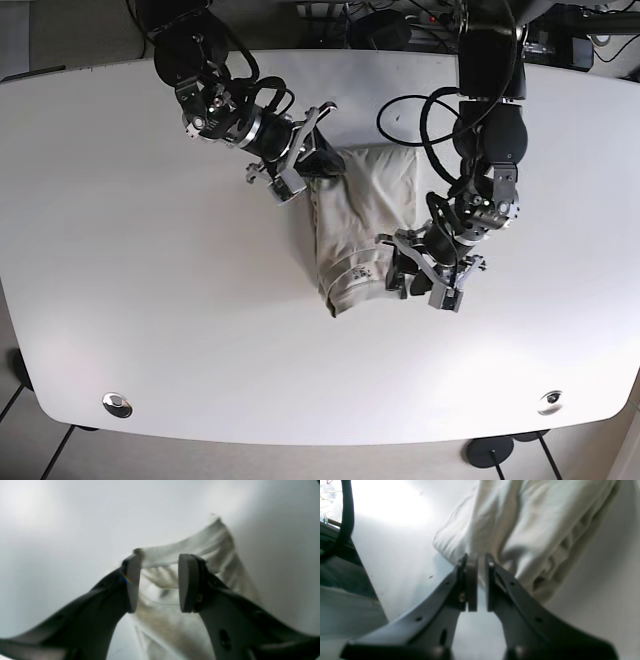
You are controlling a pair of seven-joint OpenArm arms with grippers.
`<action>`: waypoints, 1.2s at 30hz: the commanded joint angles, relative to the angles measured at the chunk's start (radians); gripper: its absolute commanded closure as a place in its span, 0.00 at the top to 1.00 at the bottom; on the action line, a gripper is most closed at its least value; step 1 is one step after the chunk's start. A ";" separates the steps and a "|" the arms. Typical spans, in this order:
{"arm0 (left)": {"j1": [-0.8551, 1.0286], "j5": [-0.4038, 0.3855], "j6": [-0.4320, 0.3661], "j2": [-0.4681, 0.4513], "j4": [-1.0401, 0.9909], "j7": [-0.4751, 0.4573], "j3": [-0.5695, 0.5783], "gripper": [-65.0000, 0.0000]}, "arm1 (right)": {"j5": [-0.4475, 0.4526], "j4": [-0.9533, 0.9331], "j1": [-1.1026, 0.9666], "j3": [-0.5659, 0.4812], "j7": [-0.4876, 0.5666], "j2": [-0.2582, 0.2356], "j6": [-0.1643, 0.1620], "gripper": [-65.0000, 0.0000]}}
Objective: Fold the T-shirt properly
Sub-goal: 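Carry the folded beige bundle with the left gripper off the table side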
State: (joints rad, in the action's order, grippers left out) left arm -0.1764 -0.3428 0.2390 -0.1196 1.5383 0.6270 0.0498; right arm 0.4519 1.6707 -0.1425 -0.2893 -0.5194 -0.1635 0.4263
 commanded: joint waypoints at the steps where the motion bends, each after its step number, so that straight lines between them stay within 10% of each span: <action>1: -0.004 -0.014 -0.066 -0.002 0.051 -0.026 0.054 0.37 | 0.020 0.030 0.010 0.063 0.023 -0.005 0.006 0.07; 10: 0.048 -0.012 -0.428 -0.007 0.000 -0.215 0.370 0.37 | 0.023 0.032 0.016 0.362 -0.040 0.026 0.006 0.07; 19: 0.025 -0.022 -0.448 -0.053 -0.378 -0.332 0.496 0.37 | 0.023 0.046 0.016 0.494 -0.072 0.029 0.006 0.07; 30: 0.110 -0.012 0.119 -0.423 -0.398 -0.149 0.107 0.37 | 0.114 0.056 0.010 0.494 -0.072 0.023 0.007 0.07; 36: 0.111 -0.014 0.376 -0.662 -0.695 -0.240 -0.023 0.37 | 0.115 0.105 0.002 0.490 -0.072 0.025 0.007 0.07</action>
State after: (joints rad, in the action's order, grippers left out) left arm -0.0822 -0.4309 0.6376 -0.7609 0.8536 0.2844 0.0216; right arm 0.5507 1.7531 -0.1509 0.2001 -0.6140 -0.1303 0.4232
